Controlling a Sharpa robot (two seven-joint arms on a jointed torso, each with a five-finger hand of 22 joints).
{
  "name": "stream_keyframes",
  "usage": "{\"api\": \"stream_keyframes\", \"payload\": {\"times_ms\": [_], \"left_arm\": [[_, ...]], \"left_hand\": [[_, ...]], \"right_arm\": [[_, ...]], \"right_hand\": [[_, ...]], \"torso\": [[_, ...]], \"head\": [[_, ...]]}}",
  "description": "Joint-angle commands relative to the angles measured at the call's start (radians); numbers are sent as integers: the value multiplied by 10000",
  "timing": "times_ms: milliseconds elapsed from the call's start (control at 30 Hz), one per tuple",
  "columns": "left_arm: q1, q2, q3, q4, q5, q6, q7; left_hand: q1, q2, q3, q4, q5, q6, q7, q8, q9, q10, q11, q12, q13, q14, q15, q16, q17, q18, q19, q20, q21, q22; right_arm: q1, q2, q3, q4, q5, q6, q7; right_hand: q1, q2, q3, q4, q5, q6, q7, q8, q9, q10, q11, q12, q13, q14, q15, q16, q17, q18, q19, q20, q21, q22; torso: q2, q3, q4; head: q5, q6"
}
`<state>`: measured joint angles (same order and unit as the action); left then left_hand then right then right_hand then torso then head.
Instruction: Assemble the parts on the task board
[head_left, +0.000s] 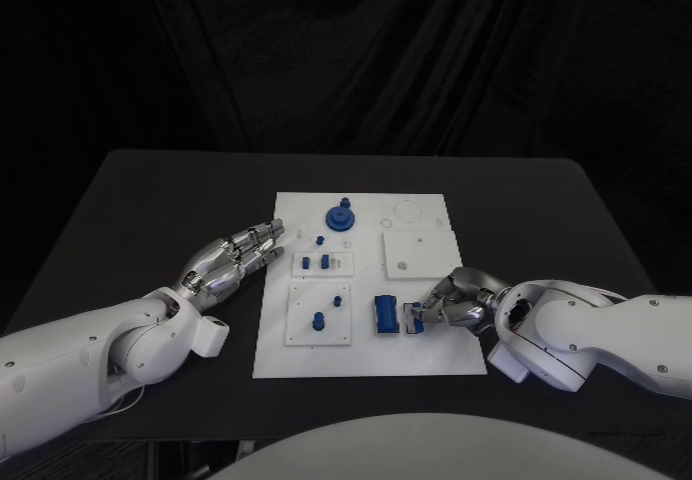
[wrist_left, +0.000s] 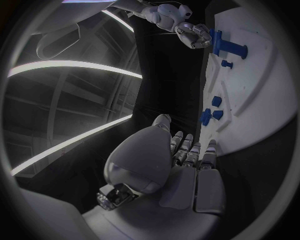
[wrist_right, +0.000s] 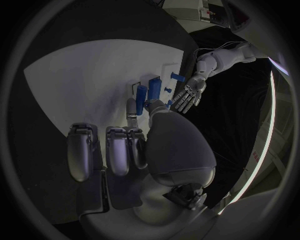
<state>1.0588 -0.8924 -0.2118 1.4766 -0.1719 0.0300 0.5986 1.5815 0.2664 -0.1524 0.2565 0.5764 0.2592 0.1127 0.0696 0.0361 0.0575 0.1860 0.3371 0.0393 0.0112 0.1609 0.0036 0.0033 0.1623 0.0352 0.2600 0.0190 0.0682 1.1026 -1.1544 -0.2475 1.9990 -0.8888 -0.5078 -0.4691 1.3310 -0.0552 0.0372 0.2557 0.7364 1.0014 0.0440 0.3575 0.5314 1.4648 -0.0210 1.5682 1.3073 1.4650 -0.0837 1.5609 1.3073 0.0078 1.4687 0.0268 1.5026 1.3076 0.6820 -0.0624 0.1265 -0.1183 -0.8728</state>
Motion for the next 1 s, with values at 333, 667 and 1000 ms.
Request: {"api": "stream_keyframes", "payload": {"times_ms": [333, 667, 1000], "left_arm": [[-13, 61, 8, -3, 38, 180, 48], [-15, 82, 8, -22, 38, 198, 42], [-21, 73, 8, -25, 38, 201, 51]], "left_hand": [[114, 1, 65, -19, 48, -22, -18, 32, 9, 37, 52, 32, 12, -20, 63, 19, 7, 104, -13, 68, 61, 4], [109, 5, 74, -15, 46, 0, -5, 41, 13, 42, 51, 34, 12, -23, 66, 17, 5, 101, -22, 70, 55, -14], [104, 5, 82, -13, 44, 7, 9, 45, 14, 45, 50, 32, 12, -22, 67, 18, 6, 97, -24, 70, 53, -17]], "right_arm": [[-18, 128, -1, -156, 113, 366, -134], [-18, 173, 0, -190, 113, 464, -225], [-18, 53, 0, -126, -118, 116, -28]], "right_hand": [[-341, 7, -201, 261, -1602, -160, 53, 15, 57, 1060, -18, 26, 2635, 996, 1, -19, 2326, 116, 676, -3, 4, 2376], [-1147, 87, -865, 323, -4151, -249, 157, -3, 96, 1060, 82, 26, 2635, 1012, 89, 15, 2407, 105, 698, 83, 48, 2391], [-1784, 248, -1242, 355, -4931, -251, 144, 37, 145, 1060, 75, 26, 2635, 1012, 88, 16, 2408, 110, 691, 95, 37, 2386]], "torso": [[-23, 3, -8], [-26, 6, -6], [-24, 6, -7]], "head": [[19, 2], [27, 2], [47, 2]]}}
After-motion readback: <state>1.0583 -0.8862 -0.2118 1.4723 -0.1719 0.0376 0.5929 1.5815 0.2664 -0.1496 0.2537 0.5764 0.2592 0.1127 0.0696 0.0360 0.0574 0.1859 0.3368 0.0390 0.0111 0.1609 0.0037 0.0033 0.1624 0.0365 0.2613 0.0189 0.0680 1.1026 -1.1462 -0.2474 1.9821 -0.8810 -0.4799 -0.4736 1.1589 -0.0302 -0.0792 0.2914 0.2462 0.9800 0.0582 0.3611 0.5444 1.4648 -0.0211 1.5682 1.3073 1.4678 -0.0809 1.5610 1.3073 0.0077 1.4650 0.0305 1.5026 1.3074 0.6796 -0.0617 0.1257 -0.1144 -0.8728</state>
